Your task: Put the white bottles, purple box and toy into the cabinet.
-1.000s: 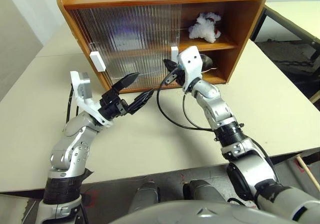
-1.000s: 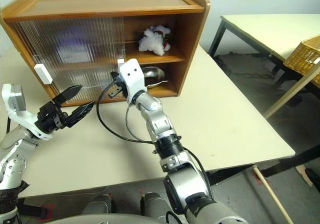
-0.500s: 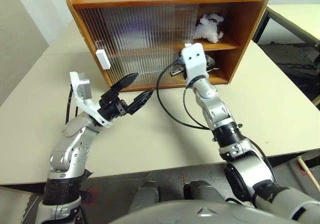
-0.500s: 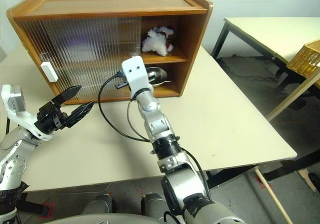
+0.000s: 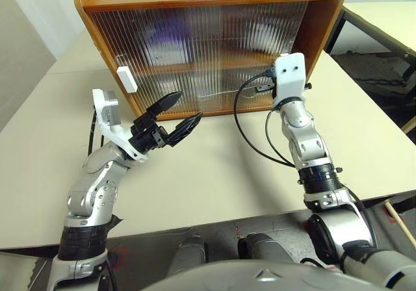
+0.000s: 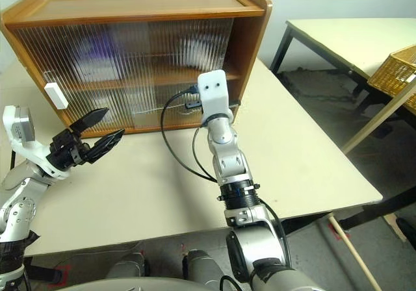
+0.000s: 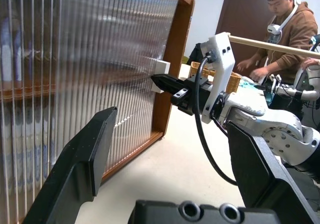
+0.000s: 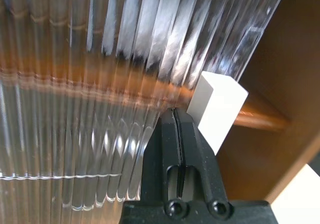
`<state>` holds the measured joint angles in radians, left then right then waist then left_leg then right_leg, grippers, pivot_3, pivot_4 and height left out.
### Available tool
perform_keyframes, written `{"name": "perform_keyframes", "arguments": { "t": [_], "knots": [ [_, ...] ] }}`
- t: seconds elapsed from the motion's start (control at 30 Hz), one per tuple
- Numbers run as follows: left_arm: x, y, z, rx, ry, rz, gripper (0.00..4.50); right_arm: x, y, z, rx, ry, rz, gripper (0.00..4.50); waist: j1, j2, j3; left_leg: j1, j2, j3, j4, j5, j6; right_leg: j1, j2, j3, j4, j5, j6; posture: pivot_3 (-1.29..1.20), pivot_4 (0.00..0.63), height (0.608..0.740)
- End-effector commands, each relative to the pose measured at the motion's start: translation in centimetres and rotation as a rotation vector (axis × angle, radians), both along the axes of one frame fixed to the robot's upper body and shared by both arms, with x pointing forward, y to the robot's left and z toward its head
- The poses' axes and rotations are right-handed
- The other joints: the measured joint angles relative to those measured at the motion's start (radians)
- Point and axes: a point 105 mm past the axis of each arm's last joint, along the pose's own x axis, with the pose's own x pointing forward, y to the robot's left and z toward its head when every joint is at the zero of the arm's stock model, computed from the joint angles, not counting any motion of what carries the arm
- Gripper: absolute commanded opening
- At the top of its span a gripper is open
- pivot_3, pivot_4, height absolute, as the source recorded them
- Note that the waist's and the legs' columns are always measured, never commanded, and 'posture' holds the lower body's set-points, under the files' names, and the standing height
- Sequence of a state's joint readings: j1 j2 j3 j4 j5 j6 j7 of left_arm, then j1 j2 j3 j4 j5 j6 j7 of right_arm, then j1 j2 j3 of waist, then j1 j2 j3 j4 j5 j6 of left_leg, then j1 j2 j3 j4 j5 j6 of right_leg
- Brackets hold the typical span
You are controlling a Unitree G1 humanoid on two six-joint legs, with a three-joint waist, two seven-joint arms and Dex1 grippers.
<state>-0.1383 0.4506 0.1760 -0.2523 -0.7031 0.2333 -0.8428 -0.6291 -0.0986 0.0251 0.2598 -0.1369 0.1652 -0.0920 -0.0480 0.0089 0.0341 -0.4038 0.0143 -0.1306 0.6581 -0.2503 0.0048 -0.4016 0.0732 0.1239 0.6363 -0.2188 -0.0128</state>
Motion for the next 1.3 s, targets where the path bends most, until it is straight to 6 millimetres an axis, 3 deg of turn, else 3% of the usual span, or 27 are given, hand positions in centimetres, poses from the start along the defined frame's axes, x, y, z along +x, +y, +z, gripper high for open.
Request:
{"name": "perform_keyframes", "arguments": {
  "t": [0.03, 0.17, 0.53, 0.9, 1.1, 1.2, 1.3],
  "knots": [
    [0.2, -0.1, -0.3, 0.013, 0.006, -0.005, 4.5, 0.7, -2.6, -0.6, -0.017, 0.032, -0.11, 0.03, -0.001, 0.0, 0.0, 0.0, 0.0, 0.0, 0.0, 0.0, 0.0, 0.0, 0.0, 0.0, 0.0, 0.0, 0.0, -0.1, 0.05, 0.74],
    [0.2, -0.1, -0.3, 0.015, 0.006, -0.003, 4.5, 1.2, -3.7, -0.5, -0.078, 0.02, -0.175, 0.03, 0.001, 0.0, 0.0, 0.0, -0.001, 0.0, 0.001, 0.0, 0.0, 0.0, -0.001, 0.0, -0.004, 0.0, -0.004, -0.1, 0.05, 0.74],
    [0.2, -0.1, -0.3, 0.014, 0.004, -0.005, 4.5, 1.5, -6.2, 0.0, -0.083, 0.001, -0.319, 0.03, 0.004, 0.001, 0.001, -0.002, -0.002, 0.0, -0.002, 0.0, 0.0, -0.001, -0.001, 0.001, -0.003, 0.001, 0.002, -0.1, 0.045, 0.74],
    [0.2, -0.3, -0.3, 0.014, 0.006, -0.014, 4.5, 0.3, -5.0, 0.1, -0.122, -0.007, -0.197, 0.03, 0.003, 0.001, 0.001, -0.006, -0.003, 0.0, 0.003, 0.001, 0.001, -0.002, -0.003, 0.002, -0.005, 0.004, -0.003, -0.11, 0.039, 0.74],
    [0.1, -0.4, -0.3, 0.013, 0.006, -0.018, 4.5, -1.3, -4.6, 0.5, -0.136, -0.007, -0.134, 0.03, -0.003, 0.001, 0.001, -0.006, -0.002, 0.0, 0.001, 0.001, 0.001, -0.003, -0.001, 0.001, -0.004, 0.005, 0.005, -0.11, 0.038, 0.74],
    [0.1, -0.4, -0.3, 0.012, 0.006, -0.017, 4.5, -2.2, -4.7, 0.7, -0.155, -0.008, -0.096, 0.58, -0.006, 0.001, 0.0, -0.006, -0.002, 0.0, 0.001, 0.001, 0.002, -0.003, -0.001, 0.001, -0.004, 0.004, 0.006, -0.11, 0.038, 0.74],
    [0.1, -0.2, -0.4, 0.009, 0.013, -0.008, 4.5, -3.0, -5.1, 0.3, -0.137, 0.014, -0.009, 1.56, -0.005, 0.001, 0.0, -0.006, -0.002, 0.0, 0.002, 0.001, 0.002, -0.002, -0.001, 0.001, -0.004, 0.003, 0.008, -0.11, 0.038, 0.74]
  ]
}}
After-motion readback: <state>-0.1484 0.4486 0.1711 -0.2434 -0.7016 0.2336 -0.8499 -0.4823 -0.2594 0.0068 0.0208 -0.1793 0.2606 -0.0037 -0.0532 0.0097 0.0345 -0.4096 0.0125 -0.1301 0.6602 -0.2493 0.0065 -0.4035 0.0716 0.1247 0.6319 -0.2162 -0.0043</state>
